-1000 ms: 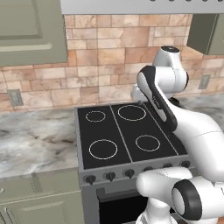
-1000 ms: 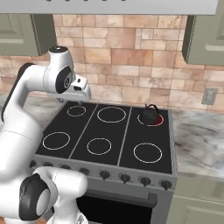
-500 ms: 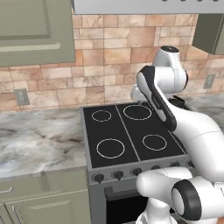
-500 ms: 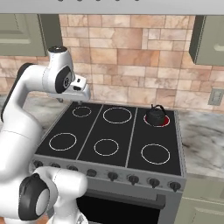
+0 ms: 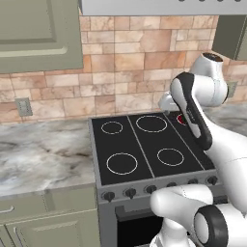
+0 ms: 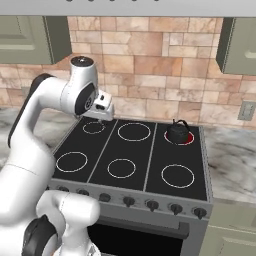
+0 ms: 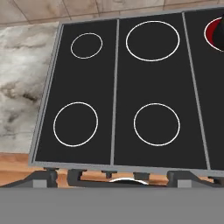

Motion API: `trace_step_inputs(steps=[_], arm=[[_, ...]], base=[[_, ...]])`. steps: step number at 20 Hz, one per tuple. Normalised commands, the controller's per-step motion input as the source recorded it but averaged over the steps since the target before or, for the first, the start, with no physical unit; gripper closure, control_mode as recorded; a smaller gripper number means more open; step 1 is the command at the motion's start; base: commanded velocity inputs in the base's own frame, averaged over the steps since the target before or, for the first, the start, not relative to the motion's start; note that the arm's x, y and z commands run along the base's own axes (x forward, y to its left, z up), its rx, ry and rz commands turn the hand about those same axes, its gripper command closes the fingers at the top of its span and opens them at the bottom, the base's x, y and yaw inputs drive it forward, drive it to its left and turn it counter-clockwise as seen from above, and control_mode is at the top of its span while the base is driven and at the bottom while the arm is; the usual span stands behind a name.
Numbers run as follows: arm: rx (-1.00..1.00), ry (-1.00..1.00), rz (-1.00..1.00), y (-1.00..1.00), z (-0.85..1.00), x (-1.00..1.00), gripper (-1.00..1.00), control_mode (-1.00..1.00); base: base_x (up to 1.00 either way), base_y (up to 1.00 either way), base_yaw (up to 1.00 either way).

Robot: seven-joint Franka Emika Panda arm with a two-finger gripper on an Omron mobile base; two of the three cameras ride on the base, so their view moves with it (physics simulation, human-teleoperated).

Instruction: The kettle is done boiling. Turn off the stove, then wait for 300 timesteps before moving the kettle to the dining table.

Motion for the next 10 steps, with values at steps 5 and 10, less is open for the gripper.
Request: trace_step_inputs(steps=[5,10], arm=[[0.12,-0.07,0.0,-0.52,0.0,-0.3,-1.0,-1.0],[0.11,-0.03,0.0,-0.38,-0.02,-0.29,-1.0,-1.0]], base=[[0.0,0.0,0.0],[0.0,0.0,0.0]])
